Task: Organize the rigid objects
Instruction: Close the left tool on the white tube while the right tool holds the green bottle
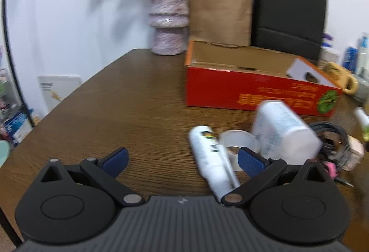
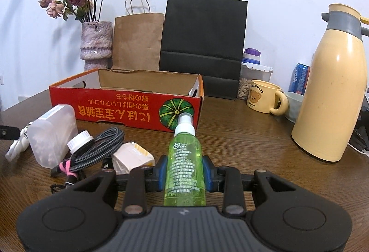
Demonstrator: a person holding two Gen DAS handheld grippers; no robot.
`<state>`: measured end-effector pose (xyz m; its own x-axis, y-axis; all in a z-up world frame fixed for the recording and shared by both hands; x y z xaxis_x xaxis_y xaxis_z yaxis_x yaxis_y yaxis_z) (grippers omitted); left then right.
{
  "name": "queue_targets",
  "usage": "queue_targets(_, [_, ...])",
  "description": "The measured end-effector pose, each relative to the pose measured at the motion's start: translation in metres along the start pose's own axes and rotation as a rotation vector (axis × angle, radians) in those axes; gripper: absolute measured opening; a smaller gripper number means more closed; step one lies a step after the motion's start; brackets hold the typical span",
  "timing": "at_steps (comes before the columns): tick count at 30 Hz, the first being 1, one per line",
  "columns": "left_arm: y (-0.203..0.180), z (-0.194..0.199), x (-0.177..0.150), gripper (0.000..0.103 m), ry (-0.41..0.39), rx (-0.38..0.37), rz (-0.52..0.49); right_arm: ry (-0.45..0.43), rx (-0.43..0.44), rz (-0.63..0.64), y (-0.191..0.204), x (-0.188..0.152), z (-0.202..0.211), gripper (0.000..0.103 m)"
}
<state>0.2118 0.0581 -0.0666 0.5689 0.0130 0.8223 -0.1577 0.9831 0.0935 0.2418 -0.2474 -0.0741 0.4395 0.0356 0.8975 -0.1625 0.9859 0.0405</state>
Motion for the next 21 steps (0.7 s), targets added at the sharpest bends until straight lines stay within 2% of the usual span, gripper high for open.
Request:
queue_targets(5, [0.002, -0.002, -0.003, 0.101, 0.009, 0.006, -0.004, 0.001, 0.002, -0.002, 0.000, 0.000, -0.001, 0.030])
queue_targets(8, [0.001, -0.002, -0.005, 0.094, 0.009, 0.014, -0.014, 0.003, 0.004, -0.006, 0.000, 0.000, -0.001, 0.030])
queue_targets(12, [0.004, -0.006, -0.005, 0.076, 0.029, 0.017, -0.001, 0.003, 0.004, -0.004, 0.000, 0.000, -0.001, 0.030])
queue_targets(18, [0.003, -0.021, 0.005, 0.072, 0.033, -0.015, -0.021, 0.009, 0.009, -0.008, -0.001, 0.000, -0.002, 0.030])
queue_targets(20, [0.003, -0.029, 0.010, 0.068, 0.033, -0.025, -0.039, 0.012, 0.011, -0.010, -0.001, 0.000, -0.003, 0.030])
queue_targets(21, [0.003, -0.034, 0.011, 0.060, 0.037, -0.033, -0.045, 0.013, 0.013, -0.012, -0.002, 0.000, -0.003, 0.030])
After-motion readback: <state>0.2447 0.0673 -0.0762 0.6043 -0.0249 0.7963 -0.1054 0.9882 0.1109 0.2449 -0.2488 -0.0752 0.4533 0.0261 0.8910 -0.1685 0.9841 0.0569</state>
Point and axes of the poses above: each gripper's, at about its wrist camera, not at the fingertips, and z roughly against the way its jaws point, y to its left, x to its top, the point moved 4 cm from there along -z, roughly the way its jaws point, and after that the axes turned 7 degrees about -z, right-handed, at the moved point
